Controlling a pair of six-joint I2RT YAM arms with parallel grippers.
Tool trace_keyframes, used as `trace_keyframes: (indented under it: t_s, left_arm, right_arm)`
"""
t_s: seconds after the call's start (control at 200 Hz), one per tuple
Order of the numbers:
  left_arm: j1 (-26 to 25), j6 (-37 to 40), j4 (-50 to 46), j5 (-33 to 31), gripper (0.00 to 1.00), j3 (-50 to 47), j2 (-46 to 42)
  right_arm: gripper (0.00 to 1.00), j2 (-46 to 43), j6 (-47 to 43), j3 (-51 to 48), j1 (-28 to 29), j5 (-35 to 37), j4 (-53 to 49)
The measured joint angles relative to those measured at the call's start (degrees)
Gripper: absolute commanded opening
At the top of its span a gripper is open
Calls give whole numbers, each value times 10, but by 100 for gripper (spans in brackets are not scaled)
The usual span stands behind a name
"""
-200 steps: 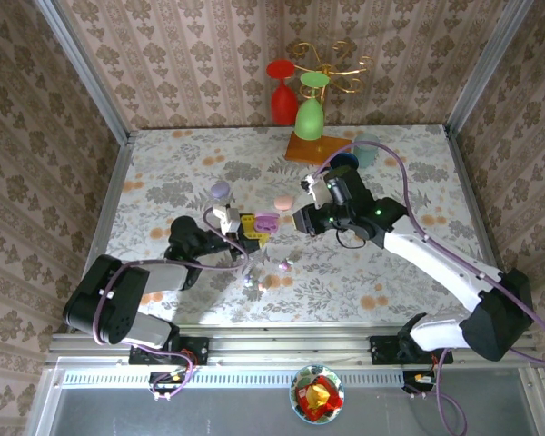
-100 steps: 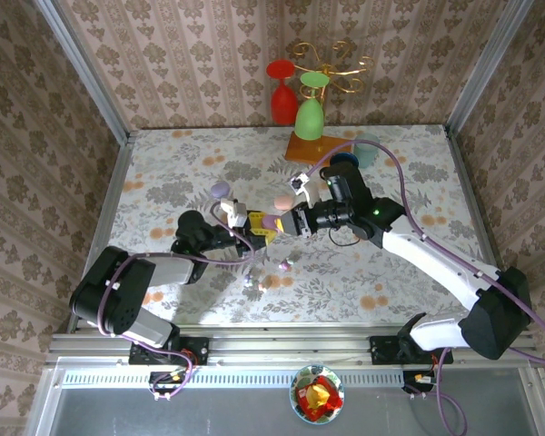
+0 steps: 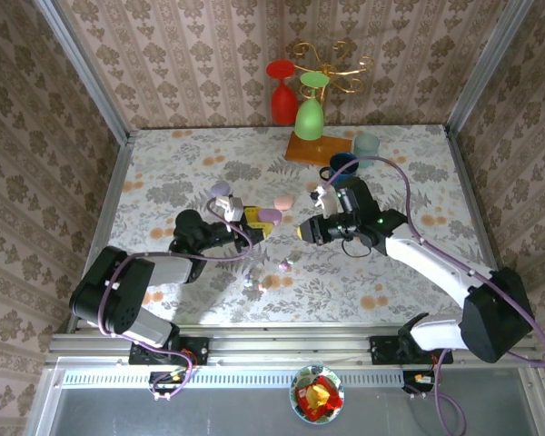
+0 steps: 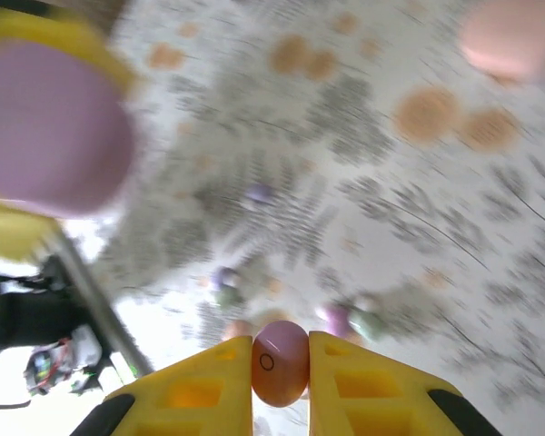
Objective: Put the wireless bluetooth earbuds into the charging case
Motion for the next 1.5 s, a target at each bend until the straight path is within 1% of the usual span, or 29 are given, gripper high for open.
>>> trace_keyframes:
  t_s: [0.12, 0.255, 0.3, 0.405, 0.445, 0.485, 0.57, 0.7, 0.805, 0.885, 1.015, 1.145, 1.325, 1.5]
  left_arm:
    - [0, 0, 0, 0, 8, 0, 0]
    - [0, 0, 0, 0, 8, -1, 0]
    - [0, 0, 0, 0, 8, -2, 0]
    - [0, 0, 0, 1, 8, -2, 0]
    - [0, -1, 0, 3, 8, -2, 0]
    - [0, -1, 0, 3, 8, -2, -1]
    - [0, -3, 0, 6, 8, -3, -2]
    - [0, -11, 0, 16, 8, -3, -4]
    - [0, -18, 0, 28, 8, -3, -5]
    - [-4, -22, 0, 33, 8, -3, -5]
    - [-16, -30, 0, 38, 8, -3, -4]
    - [-23, -35, 0, 40, 8, -3, -5]
    - [-33, -40, 0, 40, 8, 1, -4]
    - [-37, -47, 0, 39, 8, 3, -4]
  right_arm:
    - [20, 42, 21, -32, -5, 52, -12]
    - [23, 81, 41, -71, -5, 85, -15]
    - [28, 91, 47, -77, -5, 93, -15]
    - [51, 93, 50, -81, -5, 103, -10]
    - [58, 88, 51, -81, -5, 105, -5]
    - [62, 79, 49, -81, -5, 107, -3]
    - [67, 43, 27, -81, -5, 111, -4]
    - [71, -48, -22, -81, -4, 95, 19]
    - [74, -114, -56, -88, -2, 46, 90]
    - [75, -136, -71, -89, -1, 10, 141]
    - [79, -124, -93, -80, 11, -31, 183]
    - [79, -89, -113, -62, 29, -53, 200]
    - [79, -49, -140, -34, 38, -60, 200]
    - [79, -36, -172, -17, 38, -57, 188]
